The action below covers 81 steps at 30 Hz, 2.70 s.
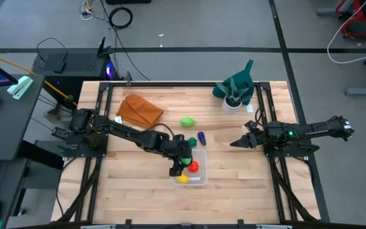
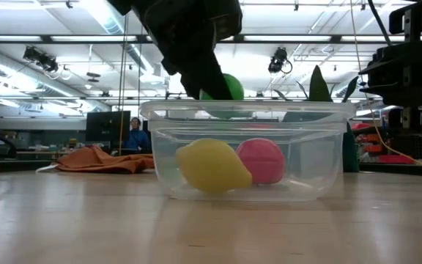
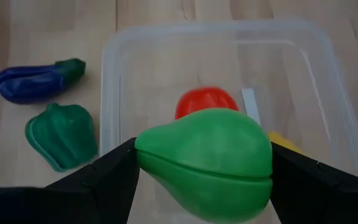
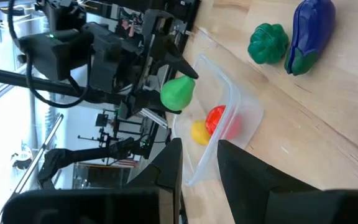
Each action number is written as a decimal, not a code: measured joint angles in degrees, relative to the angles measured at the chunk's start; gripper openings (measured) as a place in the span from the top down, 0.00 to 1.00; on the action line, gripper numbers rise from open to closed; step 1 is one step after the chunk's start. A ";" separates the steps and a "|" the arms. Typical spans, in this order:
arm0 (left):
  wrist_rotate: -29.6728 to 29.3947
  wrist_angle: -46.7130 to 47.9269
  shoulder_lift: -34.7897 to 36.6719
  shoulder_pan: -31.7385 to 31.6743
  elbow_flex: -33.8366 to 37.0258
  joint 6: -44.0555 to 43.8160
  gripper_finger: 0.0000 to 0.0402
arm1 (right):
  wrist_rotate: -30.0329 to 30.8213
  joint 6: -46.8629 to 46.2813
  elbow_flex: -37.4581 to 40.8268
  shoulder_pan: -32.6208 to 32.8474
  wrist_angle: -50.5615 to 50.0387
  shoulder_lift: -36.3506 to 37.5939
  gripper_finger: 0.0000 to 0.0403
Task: Pick and placing Produce into tupperware
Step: Put the pear into the transparent bin, then put the melon into the transparent bin
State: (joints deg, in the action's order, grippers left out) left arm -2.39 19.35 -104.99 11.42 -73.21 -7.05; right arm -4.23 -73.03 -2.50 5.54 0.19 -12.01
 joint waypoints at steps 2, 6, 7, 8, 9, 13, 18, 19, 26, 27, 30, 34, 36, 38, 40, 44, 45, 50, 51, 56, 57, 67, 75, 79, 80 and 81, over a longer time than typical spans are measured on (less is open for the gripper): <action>0.60 1.65 0.00 -0.37 -0.54 0.41 0.24 | 0.00 0.04 0.00 0.00 -0.10 0.00 0.83; 1.17 3.54 0.00 -0.51 -0.59 0.75 0.25 | 0.00 0.15 0.00 0.00 -0.22 0.00 0.83; 1.19 3.55 -0.29 -0.51 -0.59 0.75 0.25 | 0.00 0.15 0.00 -0.01 -0.23 0.00 0.83; 1.42 3.57 -0.55 -0.40 -0.61 0.75 0.25 | 0.00 0.15 0.00 -0.02 -0.22 0.00 0.83; 1.87 4.21 -0.70 -0.31 -0.60 0.75 0.25 | 0.00 0.15 0.00 0.00 -0.22 0.00 0.83; 3.83 5.12 -2.03 -0.19 -0.58 0.40 0.25 | 0.00 0.15 0.00 -0.01 -0.24 0.00 0.83; 3.91 5.48 -3.04 0.24 -0.50 0.48 0.25 | 0.20 -0.02 0.00 0.00 -0.37 -0.33 0.83; 3.94 4.65 -3.35 0.24 -0.52 0.45 0.25 | 0.31 0.00 0.00 -0.02 -0.40 -0.36 0.83; 4.15 4.21 -3.80 0.31 -0.57 0.27 0.24 | 0.76 0.04 0.00 0.00 0.07 -0.81 0.83; 4.17 4.29 -3.80 0.32 -0.57 0.28 0.24 | 0.76 0.04 0.00 -0.02 0.09 -0.81 0.83; 4.21 4.18 -3.80 0.32 -0.57 0.40 0.24 | 0.76 0.04 0.00 -0.02 0.09 -0.82 0.83; 4.21 3.22 -3.80 0.31 -0.57 0.40 0.22 | 0.76 0.07 0.00 0.00 0.31 -0.82 0.83; 4.21 2.80 -3.80 0.32 -0.57 0.26 0.21 | 0.76 0.11 0.00 -0.02 0.29 -0.83 0.83; 4.21 2.65 -3.80 0.32 -0.57 0.26 0.20 | 0.76 0.11 0.00 -0.01 0.29 -0.83 0.83; 4.21 2.65 -3.80 0.31 -0.57 0.26 0.20 | 0.79 -0.05 0.00 0.00 0.31 -0.81 0.83; 4.20 2.32 -3.80 0.32 -0.57 0.26 0.20 | 0.79 -0.24 0.00 0.00 0.30 -0.81 0.83; 4.21 2.24 -3.80 0.32 -0.57 0.25 0.20 | 0.79 -0.24 0.00 -0.02 0.31 -0.81 0.83; 4.19 1.96 -3.80 0.32 -0.57 -0.06 0.18 | 0.79 -0.26 0.00 -0.01 0.28 -0.81 0.83; 4.19 1.82 -3.80 0.32 -0.57 -0.07 0.18 | 0.79 -0.26 0.00 0.00 0.29 -0.81 0.83; 4.21 1.75 -3.80 0.32 -0.57 -0.85 0.15 | 0.79 -0.26 0.00 -0.02 0.29 -0.81 0.83; 4.19 1.73 -3.80 0.32 -0.57 -0.81 0.15 | 0.79 -0.26 0.00 -0.01 0.28 -0.81 0.83; -0.41 -8.78 -3.80 0.03 -0.57 -1.98 0.20 | 0.79 0.29 0.00 -0.02 0.28 -0.81 0.83; -10.81 -16.26 -2.47 -1.71 -0.54 -12.14 0.24 | 0.79 0.79 0.00 0.00 0.31 -0.81 0.83; -14.34 -16.44 -0.64 -3.07 -0.52 -15.07 0.26 | 0.79 0.87 0.00 -0.02 0.29 -0.81 0.83; -14.53 -16.34 -0.15 -3.58 -0.52 -15.25 0.26 | 0.79 0.94 0.00 -0.02 0.19 -0.81 0.83; -14.98 -16.31 0.32 -4.18 -0.52 -15.29 0.26 | 0.80 1.11 0.00 -0.02 0.06 -0.81 0.83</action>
State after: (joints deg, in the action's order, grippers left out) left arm -17.36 3.04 -104.67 7.24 -73.73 -22.34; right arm -3.43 -71.92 -2.50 5.52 0.24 -12.82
